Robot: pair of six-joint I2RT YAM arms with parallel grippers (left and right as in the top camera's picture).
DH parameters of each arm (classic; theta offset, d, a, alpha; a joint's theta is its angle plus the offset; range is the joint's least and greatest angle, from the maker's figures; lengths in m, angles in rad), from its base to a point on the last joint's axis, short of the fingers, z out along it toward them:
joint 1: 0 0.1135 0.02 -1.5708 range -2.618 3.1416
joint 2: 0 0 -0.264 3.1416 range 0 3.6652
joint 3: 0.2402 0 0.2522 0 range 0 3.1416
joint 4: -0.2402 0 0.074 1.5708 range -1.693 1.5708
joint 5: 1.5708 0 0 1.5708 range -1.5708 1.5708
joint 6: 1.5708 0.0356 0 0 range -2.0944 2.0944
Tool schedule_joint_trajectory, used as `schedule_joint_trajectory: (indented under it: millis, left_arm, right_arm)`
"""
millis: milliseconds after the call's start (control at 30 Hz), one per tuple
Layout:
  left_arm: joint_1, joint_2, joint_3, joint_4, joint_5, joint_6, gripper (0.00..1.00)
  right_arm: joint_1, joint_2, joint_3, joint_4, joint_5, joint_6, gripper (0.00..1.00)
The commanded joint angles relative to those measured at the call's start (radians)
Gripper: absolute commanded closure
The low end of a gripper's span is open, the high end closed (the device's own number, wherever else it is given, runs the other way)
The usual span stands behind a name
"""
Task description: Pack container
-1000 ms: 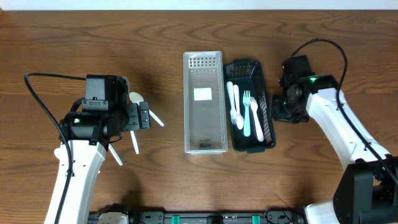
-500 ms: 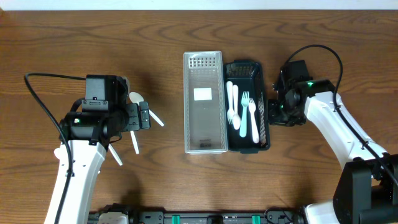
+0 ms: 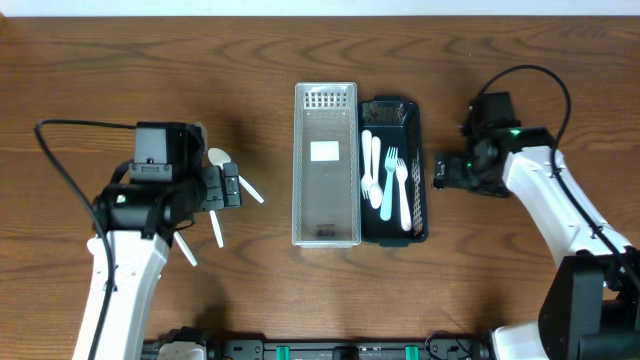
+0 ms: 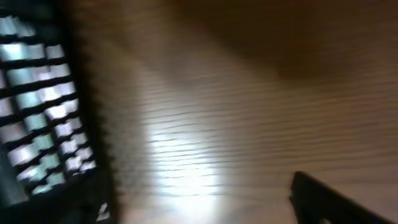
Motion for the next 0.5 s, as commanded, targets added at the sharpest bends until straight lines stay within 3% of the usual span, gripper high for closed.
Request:
schedule_joint_trajectory:
  millis: [0,133,267,300,467]
  left_arm:
    - [-0.012,-0.085,0.089,-0.002,0.002,-0.029,0.02]
    - [-0.023,-0.163,0.157,-0.043,-0.062,-0.13,0.02]
    - [-0.023,-0.214,0.17,-0.1,-0.301,-0.507,0.02]
    - [-0.023,-0.212,0.17,-0.106,-0.342,-0.552,0.02]
    - [-0.016,-0.082,0.17,-0.106,-0.382,-0.529,0.02]
  right_arm:
    - [-0.035,0.001,-0.002,0.015,0.08,0.0,0.01]
    - [-0.054,0.001,-0.002,0.025,0.077,0.0,0.01]
    - [-0.059,0.001,-0.002,0.027,0.07,0.0,0.01]
    - [-0.059,0.001,-0.002,0.028,0.061,0.0,0.01]
    - [-0.058,0.001,-0.002,0.023,0.052,0.0,0.01]
